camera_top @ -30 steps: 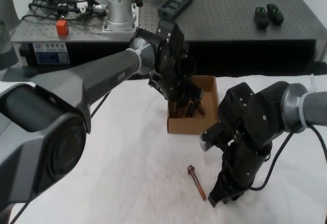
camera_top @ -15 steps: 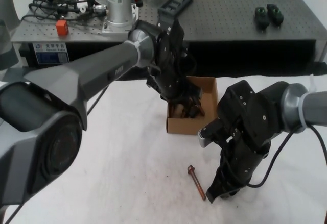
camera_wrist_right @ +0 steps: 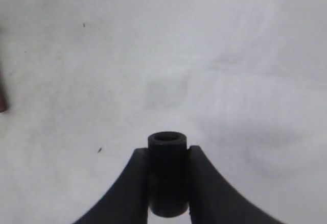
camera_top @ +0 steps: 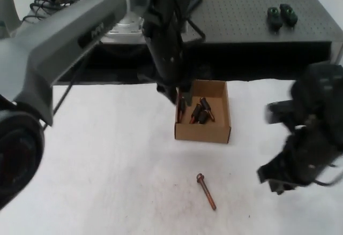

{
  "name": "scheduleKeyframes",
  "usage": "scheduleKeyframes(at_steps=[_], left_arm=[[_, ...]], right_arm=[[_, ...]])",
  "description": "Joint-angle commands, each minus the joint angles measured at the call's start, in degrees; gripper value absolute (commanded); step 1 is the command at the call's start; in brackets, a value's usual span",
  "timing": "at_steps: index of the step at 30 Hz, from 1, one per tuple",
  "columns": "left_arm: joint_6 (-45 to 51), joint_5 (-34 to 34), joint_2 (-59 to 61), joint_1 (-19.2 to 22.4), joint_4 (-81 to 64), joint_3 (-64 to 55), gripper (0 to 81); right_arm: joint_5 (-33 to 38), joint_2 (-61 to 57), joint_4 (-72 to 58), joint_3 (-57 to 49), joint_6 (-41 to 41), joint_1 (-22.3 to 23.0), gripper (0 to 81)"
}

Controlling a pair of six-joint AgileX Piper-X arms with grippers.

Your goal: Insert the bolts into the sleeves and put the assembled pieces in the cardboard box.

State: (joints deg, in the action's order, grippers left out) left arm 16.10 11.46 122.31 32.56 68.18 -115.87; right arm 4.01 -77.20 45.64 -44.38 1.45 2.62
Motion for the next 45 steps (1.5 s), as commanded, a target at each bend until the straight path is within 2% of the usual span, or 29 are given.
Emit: scheduleKeyframes(at_steps=[1, 7, 9, 14, 17, 23, 29, 45], left_arm=[[5.8, 0.2, 0.1, 4.5, 1.4, 1.6, 28.6], [12.0, -0.7, 2.1, 9.9, 0.7, 2.8, 28.8], [17.3, 0.3, 3.2, 11.1, 2.1, 2.8, 28.8], [20.9, 0.2, 6.3, 12.6, 6.3, 2.9, 28.8], [23.6, 0.0, 8.1, 12.8, 9.3, 2.9, 28.8], [30.0, -5.0, 8.9, 12.8, 9.6, 3.0, 28.8], [34.4, -3.5, 9.5, 12.8, 3.6, 3.1, 28.8], [35.1, -2.2, 12.2, 12.8, 6.4, 3.4, 28.8]], right_arm=[[3.3, 6.5, 1.8, 2.0, -2.1, -1.2, 1.9], [5.0, 16.0, 3.9, 2.9, -3.7, -1.3, 1.9], [5.2, 17.6, 3.9, 2.9, -4.4, -1.3, 1.9], [5.2, 20.4, 4.7, 2.9, -4.4, -1.3, 1.9], [5.2, 21.8, 5.3, 2.9, -4.4, -1.3, 1.9], [5.2, 25.3, 5.9, 2.9, -4.4, -1.1, 1.9], [5.2, 27.2, 6.8, 3.0, -4.2, -1.1, 1.9], [5.2, 27.2, 7.4, 3.8, -4.2, -1.1, 1.9]])
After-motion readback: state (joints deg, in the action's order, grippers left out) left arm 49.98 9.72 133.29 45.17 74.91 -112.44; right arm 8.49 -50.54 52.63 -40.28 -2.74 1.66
